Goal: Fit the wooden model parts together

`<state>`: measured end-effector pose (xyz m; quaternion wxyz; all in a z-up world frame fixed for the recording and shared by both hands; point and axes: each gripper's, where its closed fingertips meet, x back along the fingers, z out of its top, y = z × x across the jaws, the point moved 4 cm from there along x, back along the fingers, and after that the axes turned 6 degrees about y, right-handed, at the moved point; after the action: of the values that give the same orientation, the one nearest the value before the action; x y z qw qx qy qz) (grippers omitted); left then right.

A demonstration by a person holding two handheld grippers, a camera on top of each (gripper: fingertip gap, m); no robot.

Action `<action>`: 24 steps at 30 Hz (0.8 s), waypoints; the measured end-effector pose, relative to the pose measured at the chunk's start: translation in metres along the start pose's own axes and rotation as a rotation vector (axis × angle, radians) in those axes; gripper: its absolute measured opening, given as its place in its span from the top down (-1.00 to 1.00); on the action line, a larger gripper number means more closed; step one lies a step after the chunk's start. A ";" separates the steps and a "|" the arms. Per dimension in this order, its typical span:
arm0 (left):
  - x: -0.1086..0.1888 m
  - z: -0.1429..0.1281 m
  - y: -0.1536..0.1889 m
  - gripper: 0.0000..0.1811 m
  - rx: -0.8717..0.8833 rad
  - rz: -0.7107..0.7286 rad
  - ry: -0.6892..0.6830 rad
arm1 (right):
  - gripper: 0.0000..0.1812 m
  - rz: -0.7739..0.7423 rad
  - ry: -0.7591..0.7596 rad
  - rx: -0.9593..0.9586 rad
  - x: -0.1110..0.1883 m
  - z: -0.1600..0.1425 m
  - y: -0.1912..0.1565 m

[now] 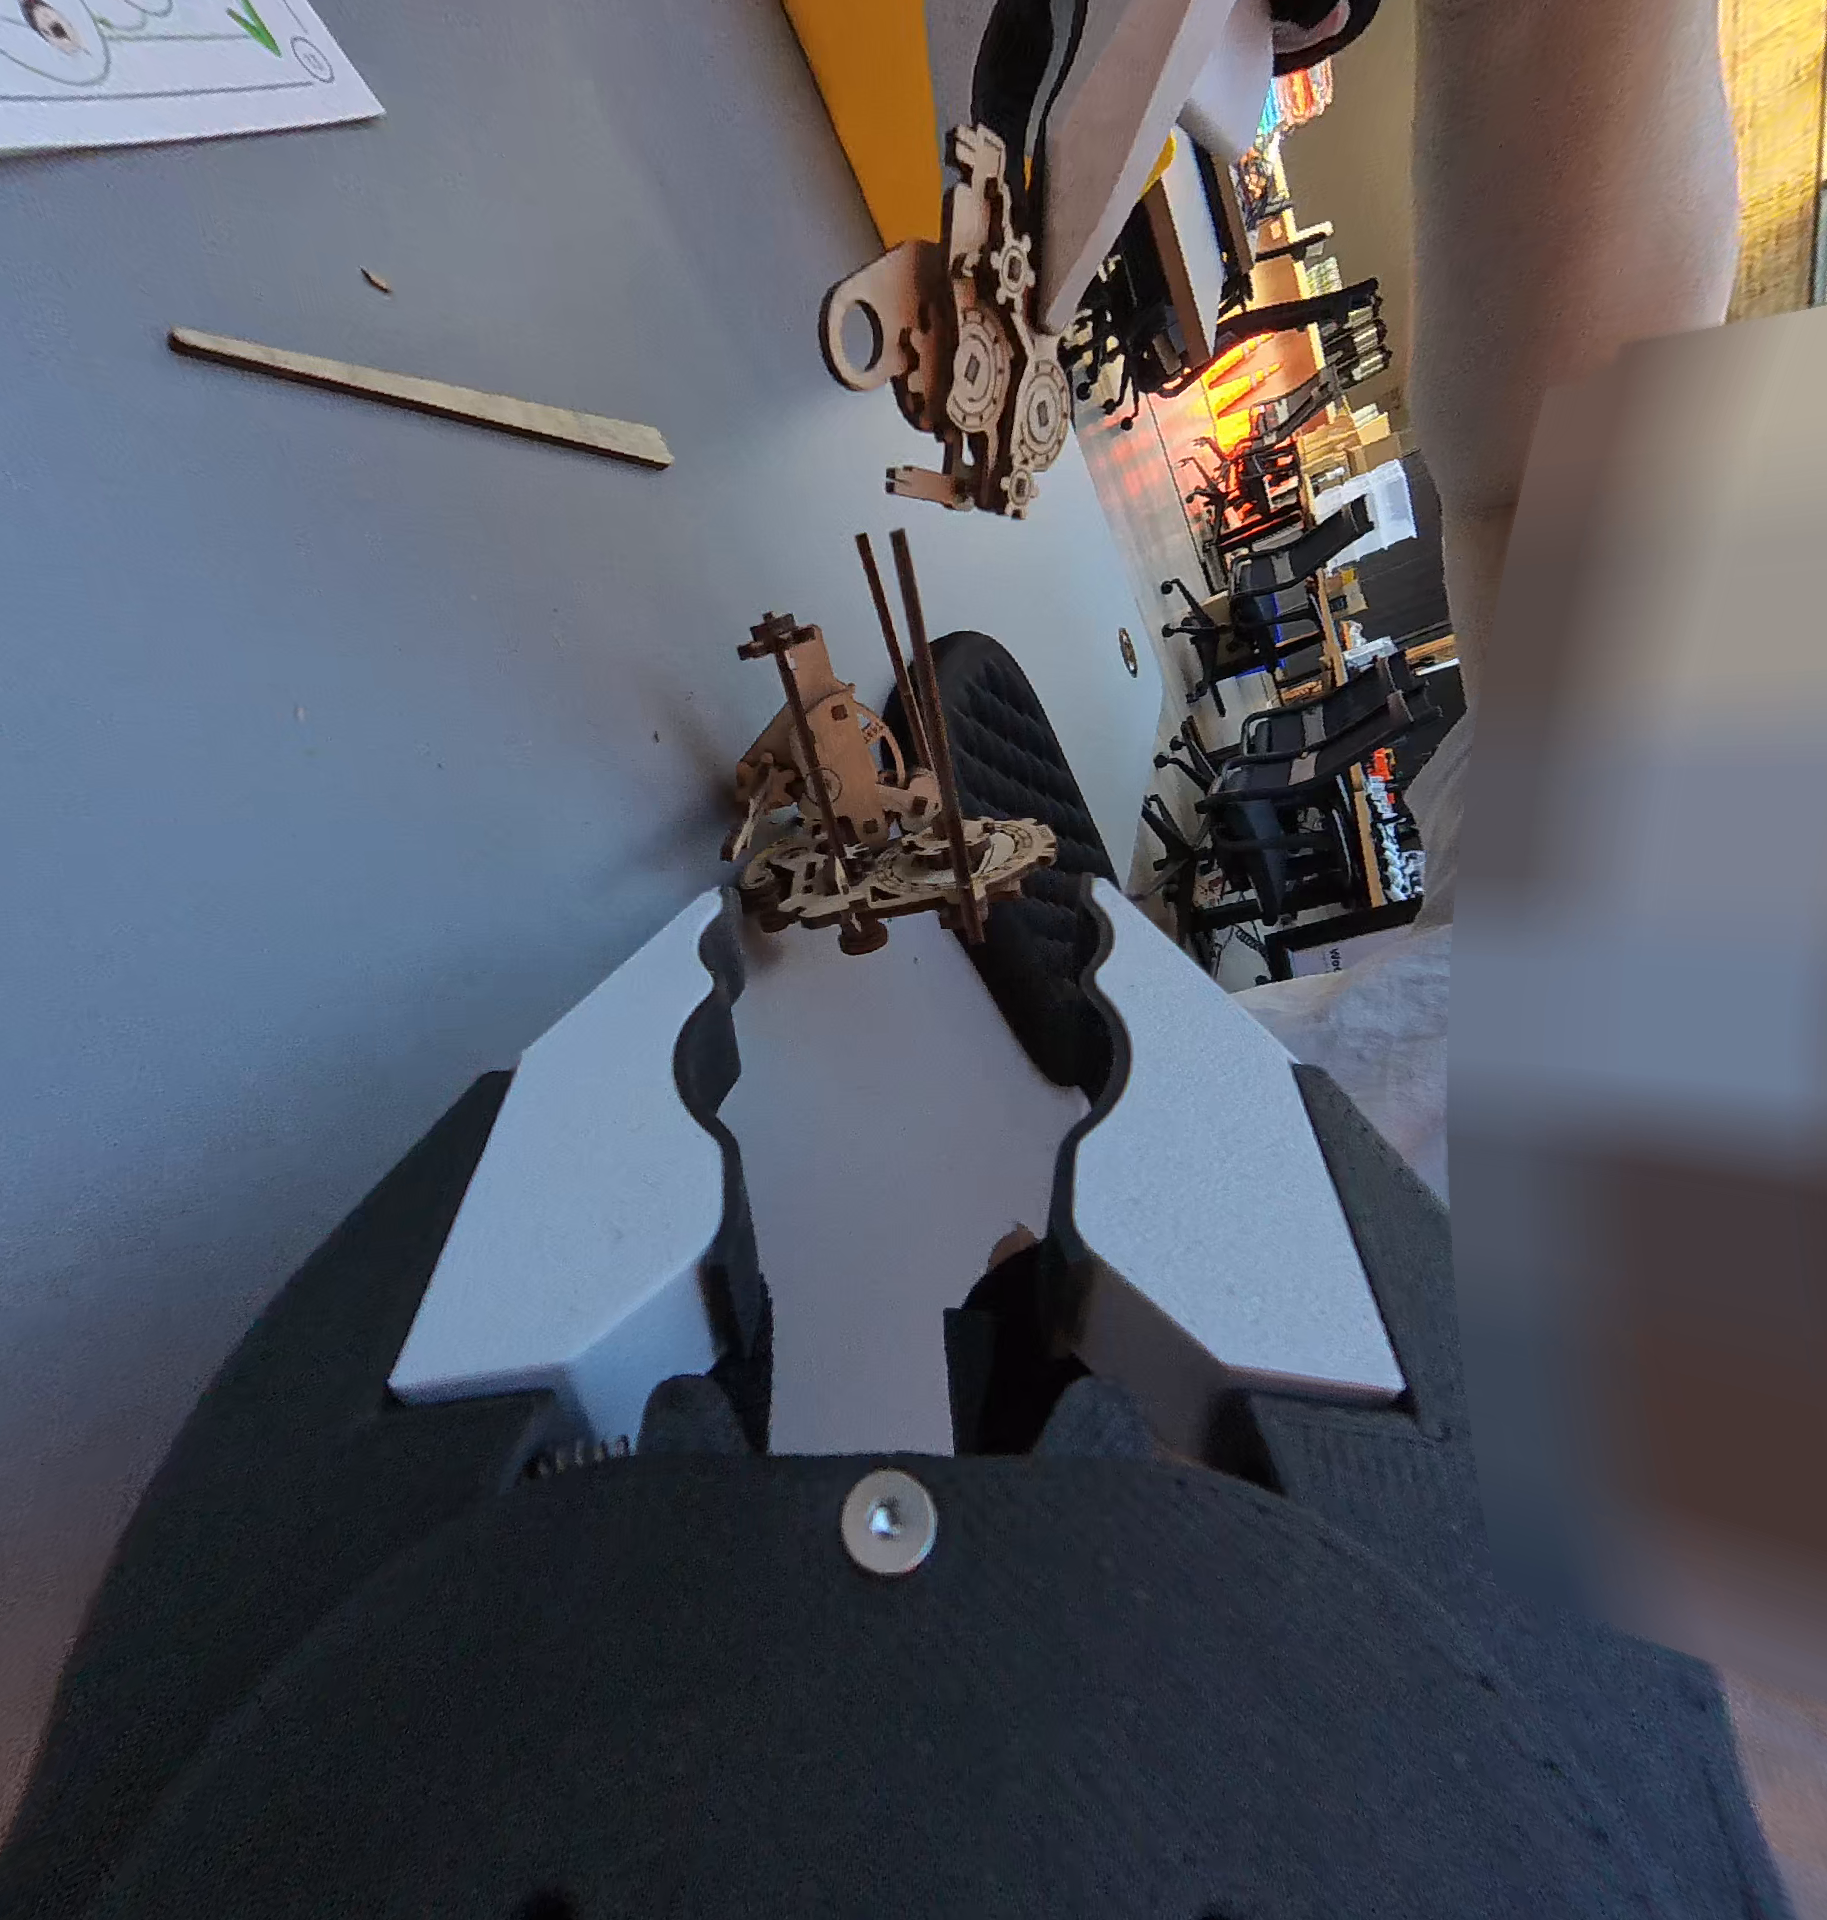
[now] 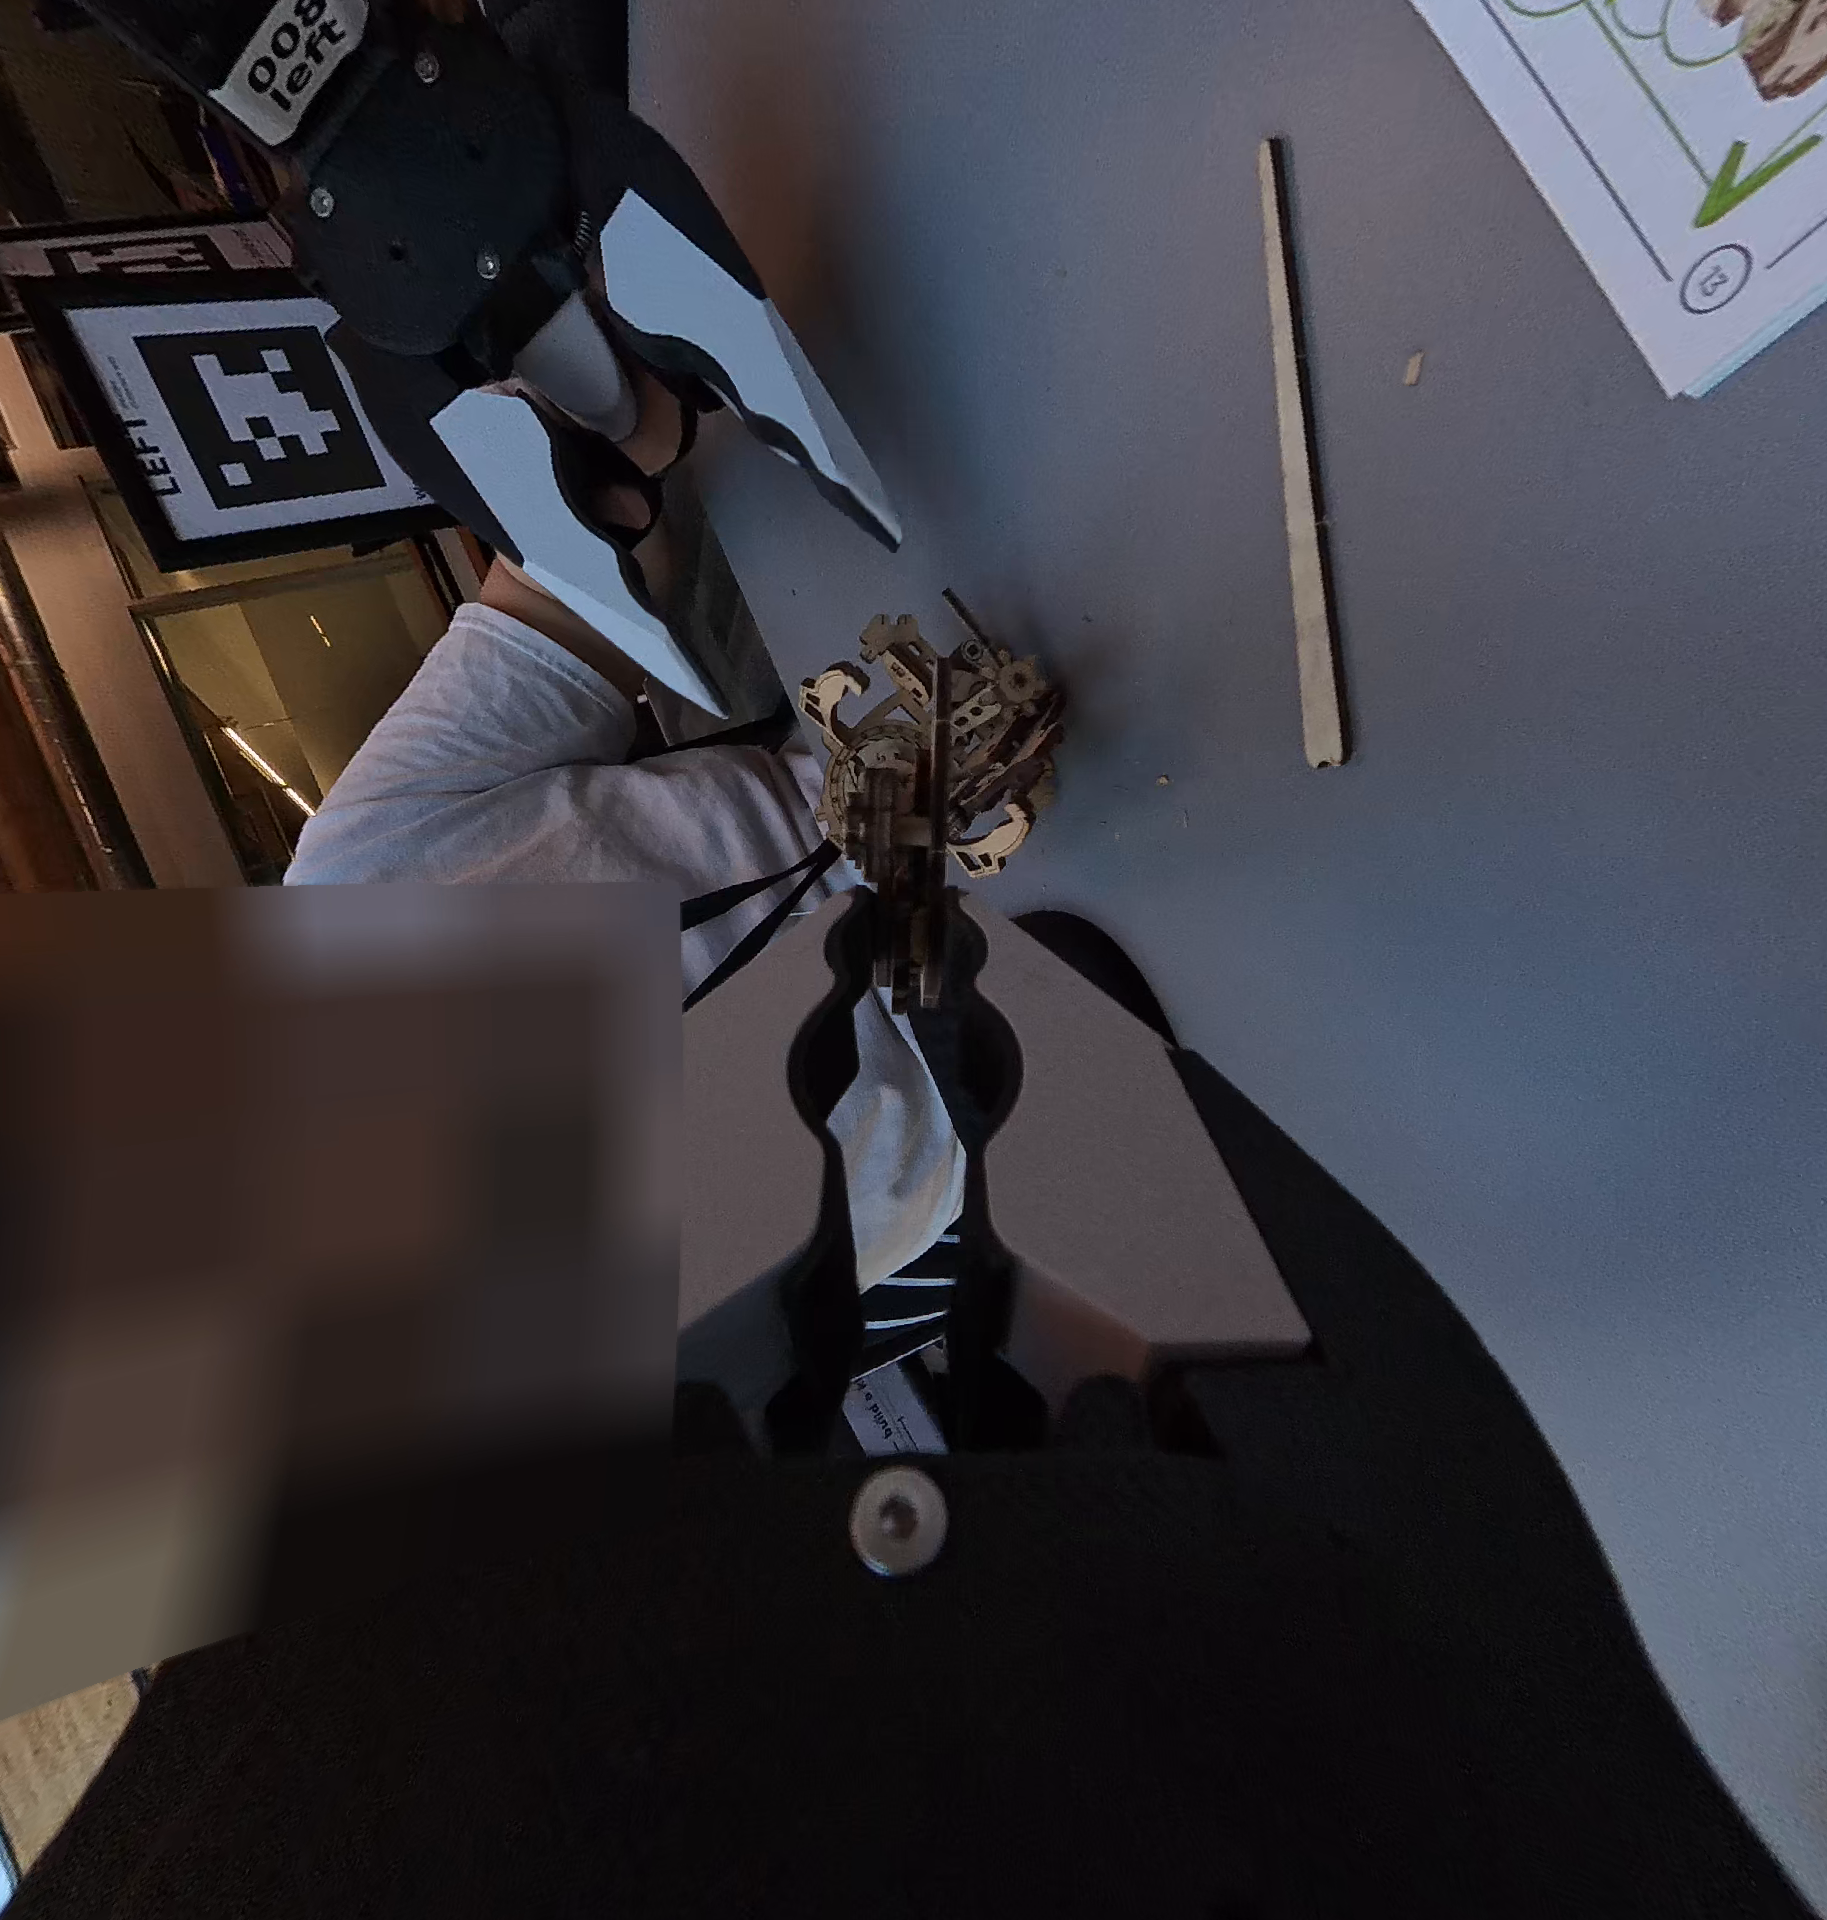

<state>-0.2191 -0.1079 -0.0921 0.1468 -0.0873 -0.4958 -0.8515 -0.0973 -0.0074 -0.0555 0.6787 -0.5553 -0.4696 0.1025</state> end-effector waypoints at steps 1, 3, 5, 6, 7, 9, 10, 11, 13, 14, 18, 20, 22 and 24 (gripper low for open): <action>-0.002 -0.001 0.002 0.31 0.011 -0.008 -0.007 | 0.88 -0.002 0.004 -0.002 0.001 0.000 0.001; -0.006 -0.003 0.005 0.32 0.013 -0.002 -0.030 | 0.88 -0.002 0.007 -0.006 0.002 0.001 0.001; -0.010 -0.006 0.005 0.34 0.011 0.008 -0.051 | 0.88 0.005 0.015 -0.014 0.002 0.001 0.001; -0.013 -0.007 0.005 0.37 0.012 0.005 -0.058 | 0.88 0.008 0.013 -0.019 0.002 0.001 0.001; -0.015 -0.008 0.005 0.41 0.015 -0.002 -0.064 | 0.88 0.010 0.010 -0.024 0.001 0.000 0.001; -0.019 -0.008 0.004 0.51 0.026 -0.022 -0.065 | 0.88 0.009 0.009 -0.036 0.000 0.000 0.003; -0.020 -0.008 0.005 0.62 0.024 -0.039 -0.064 | 0.88 0.009 0.007 -0.045 -0.001 0.000 0.004; -0.021 -0.008 0.007 0.74 0.017 -0.056 -0.062 | 0.89 0.009 0.004 -0.055 -0.002 0.000 0.005; -0.023 -0.007 0.009 0.90 -0.011 -0.073 -0.054 | 0.88 0.008 -0.002 -0.070 -0.004 -0.001 0.008; -0.024 -0.007 0.010 0.92 -0.020 -0.076 -0.052 | 0.88 0.007 -0.006 -0.079 -0.004 -0.002 0.009; -0.024 -0.010 0.008 0.30 0.006 -0.038 -0.073 | 0.89 -0.003 -0.012 -0.081 -0.003 -0.004 0.012; -0.024 -0.015 0.013 0.32 0.014 -0.054 -0.073 | 0.89 -0.001 -0.002 -0.078 -0.002 -0.004 0.012; -0.021 -0.018 0.026 0.35 -0.005 -0.079 -0.019 | 0.89 0.001 0.002 -0.071 -0.001 -0.004 0.011; -0.020 -0.025 0.040 0.37 -0.094 -0.064 0.035 | 0.89 0.000 0.012 -0.061 0.000 -0.004 0.010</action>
<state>-0.1870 -0.1451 -0.0774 0.1239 -0.0632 -0.4553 -0.8794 -0.0905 -0.0068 -0.0640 0.6640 -0.5765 -0.4686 0.0849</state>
